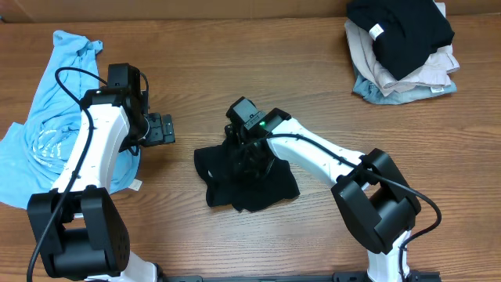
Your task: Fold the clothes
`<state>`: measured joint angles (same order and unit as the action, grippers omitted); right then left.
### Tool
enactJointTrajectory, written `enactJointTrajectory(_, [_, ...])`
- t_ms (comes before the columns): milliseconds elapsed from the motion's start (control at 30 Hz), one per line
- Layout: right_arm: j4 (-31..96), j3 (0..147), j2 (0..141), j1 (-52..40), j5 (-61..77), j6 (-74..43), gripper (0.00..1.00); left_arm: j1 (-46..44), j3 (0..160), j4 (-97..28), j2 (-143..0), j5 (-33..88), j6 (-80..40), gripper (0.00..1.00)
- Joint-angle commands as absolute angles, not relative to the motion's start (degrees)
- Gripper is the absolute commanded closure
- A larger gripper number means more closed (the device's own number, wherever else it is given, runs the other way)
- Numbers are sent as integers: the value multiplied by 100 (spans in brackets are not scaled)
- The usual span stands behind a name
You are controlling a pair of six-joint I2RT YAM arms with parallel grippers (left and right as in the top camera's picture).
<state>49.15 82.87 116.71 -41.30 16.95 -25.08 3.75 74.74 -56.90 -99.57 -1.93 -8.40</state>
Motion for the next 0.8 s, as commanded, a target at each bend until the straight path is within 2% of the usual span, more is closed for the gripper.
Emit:
enactJointTrajectory(0, [5028,8490,11472,-3938,1765,-2644,62,375,7575,-5658,-10007,-148,-729,0])
enactJointTrajectory(267, [6440,9612,11148,-3249,1767,-2071,35,375,7575,-5649,-10007,-148,-729,0])
enactJointTrajectory(367, [6901,9791,10934,-3022,1772,-2056,28,375,7575,-5649,-10007,-148,-729,0])
enactJointTrajectory(600, [7699,9603,10877,-3190,1767,-1966,24,375,7575,-5570,-10007,-148,-729,0])
enactJointTrajectory(767, [7389,8829,10877,-3785,1653,-1973,25,375,7575,-5555,-10007,-145,-729,0])
